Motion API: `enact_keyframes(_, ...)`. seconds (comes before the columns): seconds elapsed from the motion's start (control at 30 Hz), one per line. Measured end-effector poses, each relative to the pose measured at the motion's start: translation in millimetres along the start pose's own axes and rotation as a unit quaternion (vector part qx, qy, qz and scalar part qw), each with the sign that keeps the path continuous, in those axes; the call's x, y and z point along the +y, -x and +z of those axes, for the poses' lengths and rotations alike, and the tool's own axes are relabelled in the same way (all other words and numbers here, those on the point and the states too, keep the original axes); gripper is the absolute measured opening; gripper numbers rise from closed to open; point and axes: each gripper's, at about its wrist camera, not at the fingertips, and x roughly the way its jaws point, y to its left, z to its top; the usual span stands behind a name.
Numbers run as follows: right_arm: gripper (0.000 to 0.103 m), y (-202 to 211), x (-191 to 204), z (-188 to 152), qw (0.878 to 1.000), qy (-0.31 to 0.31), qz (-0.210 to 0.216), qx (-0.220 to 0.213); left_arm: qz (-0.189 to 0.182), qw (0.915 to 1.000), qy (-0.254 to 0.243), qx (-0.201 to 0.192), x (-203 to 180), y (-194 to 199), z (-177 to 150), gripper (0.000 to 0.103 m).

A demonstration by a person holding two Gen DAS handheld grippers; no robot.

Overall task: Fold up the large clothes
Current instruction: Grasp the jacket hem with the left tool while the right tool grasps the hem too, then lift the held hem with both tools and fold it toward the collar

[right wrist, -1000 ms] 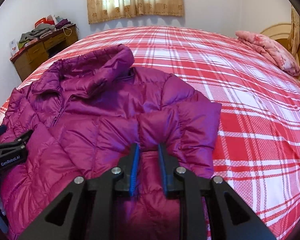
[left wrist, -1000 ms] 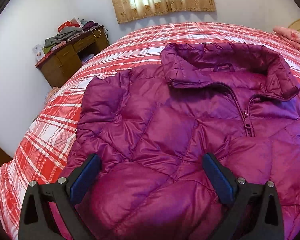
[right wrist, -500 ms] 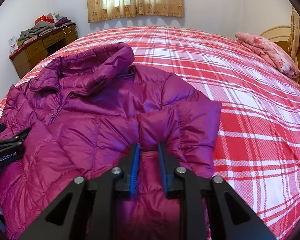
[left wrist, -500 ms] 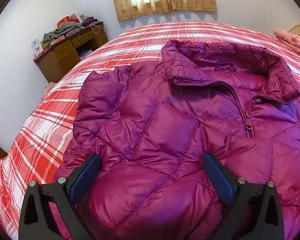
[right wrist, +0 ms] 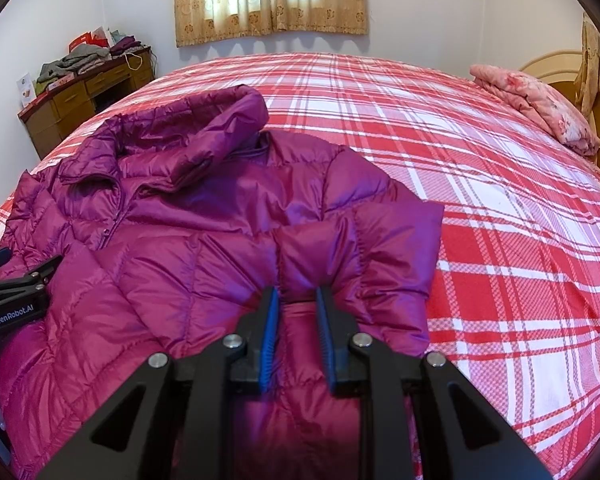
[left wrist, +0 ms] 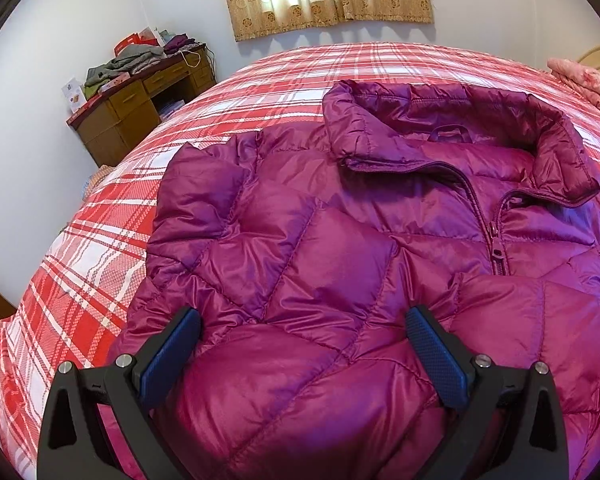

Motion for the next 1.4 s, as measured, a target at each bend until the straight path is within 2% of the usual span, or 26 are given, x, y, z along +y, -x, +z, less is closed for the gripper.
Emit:
enact_keyframes(0.1, 0.027, 1.8, -4.5, 2.1, 1.000, -0.004, 0.015, 0.006, -0.016, 0.9989, -0.012, 0.043, 3.8, 7.5, 15.4, 0.102)
enact_keyframes(0.13, 0.041, 4.0, -8.0, 5.3, 0.999, -0.004, 0.030, 0.017, -0.035, 0.9987, -0.007, 0.035, 11.2, 19.5, 24.1, 0.102)
enact_keyframes(0.17, 0.063, 8.6, -11.8, 9.6, 0.999, -0.003, 0.041, 0.025, -0.056, 0.9984, -0.001, -0.004, 22.4, 41.3, 35.9, 0.102)
enact_keyframes(0.23, 0.080, 30.9, -20.6, 23.5, 0.998, -0.007, 0.055, 0.001, -0.056, 0.9955, -0.026, -0.072, 32.6, 69.3, 59.5, 0.102)
enact_keyframes(0.27, 0.081, 40.6, -23.1, 33.2, 0.998, -0.004, 0.053, -0.015, -0.049, 0.9947, -0.035, -0.083, 34.2, 71.5, 69.3, 0.102)
enact_keyframes(0.33, 0.081, 45.7, -23.5, 55.3, 0.999, 0.006, 0.049, -0.019, -0.043, 0.9939, -0.043, -0.092, 36.9, 61.1, 94.8, 0.102)
enact_keyframes(0.47, 0.081, 35.5, -13.6, 98.4, 0.998, 0.018, 0.058, -0.019, -0.037, 0.9962, -0.042, -0.066, 36.1, 16.2, 131.9, 0.102)
enact_keyframes(0.6, 0.081, 6.7, 8.7, 126.0, 0.996, 0.064, 0.056, -0.003, -0.039, 0.9965, -0.065, -0.036, 22.1, -33.6, 150.1, 0.102)
enact_keyframes(0.7, 0.081, -27.2, 23.8, 137.0, 0.994, 0.101, 0.045, 0.025, -0.043, 0.9955, -0.084, -0.011, 5.3, -66.5, 161.3, 0.102)
enact_keyframes(0.8, 0.080, -51.9, 28.8, 144.9, 0.991, 0.125, 0.030, 0.036, -0.049, 0.9933, -0.105, -0.006, -7.1, -87.0, 167.4, 0.102)
enact_keyframes(0.83, 0.079, -59.0, 28.7, 146.7, 0.991, 0.127, 0.031, 0.042, -0.048, 0.9928, -0.109, -0.006, -10.1, -88.7, 167.6, 0.101)
enact_keyframes(0.9, 0.063, -74.7, 28.0, 148.1, 0.989, 0.134, 0.031, 0.055, -0.055, 0.9910, -0.121, -0.011, -15.0, -93.6, 168.5, 0.083)
enact_keyframes(0.93, 0.039, -78.4, 26.6, 147.9, 0.988, 0.137, 0.030, 0.059, -0.072, 0.9894, -0.126, -0.014, -15.3, -93.3, 167.0, 0.048)
enact_keyframes(0.97, 0.022, -81.1, 24.8, 146.8, 0.988, 0.137, 0.034, 0.061, -0.086, 0.9876, -0.131, -0.006, -15.6, -93.2, 166.9, 0.019)
enact_keyframes(1.0, 0.019, -79.8, 23.6, 146.8, 0.988, 0.136, 0.043, 0.059, -0.096, 0.9859, -0.137, 0.001, -15.4, -91.5, 164.8, 0.015)
enact_keyframes(1.03, 0.015, -75.4, 22.0, 146.1, 0.988, 0.136, 0.052, 0.048, -0.092, 0.9862, -0.137, -0.005, -13.6, -87.7, 163.8, 0.015)
enact_keyframes(1.07, 0.014, -70.5, 23.0, 144.4, 0.988, 0.142, 0.052, 0.035, -0.091, 0.9861, -0.136, -0.028, -9.2, -78.3, 161.3, 0.014)
enact_keyframes(1.17, 0.011, -48.1, 27.4, 132.4, 0.985, 0.166, 0.045, -0.012, -0.100, 0.9825, -0.144, -0.064, 0.3, -56.4, 152.0, 0.013)
enact_keyframes(1.23, 0.011, -40.9, 28.3, 123.0, 0.983, 0.177, 0.038, -0.027, -0.107, 0.9802, -0.148, -0.077, 6.2, -45.1, 142.7, 0.012)
enact_keyframes(1.4, 0.009, -33.1, 34.4, 92.2, 0.974, 0.220, 0.011, -0.046, -0.091, 0.9728, -0.186, -0.104, 5.2, -32.7, 112.1, 0.012)
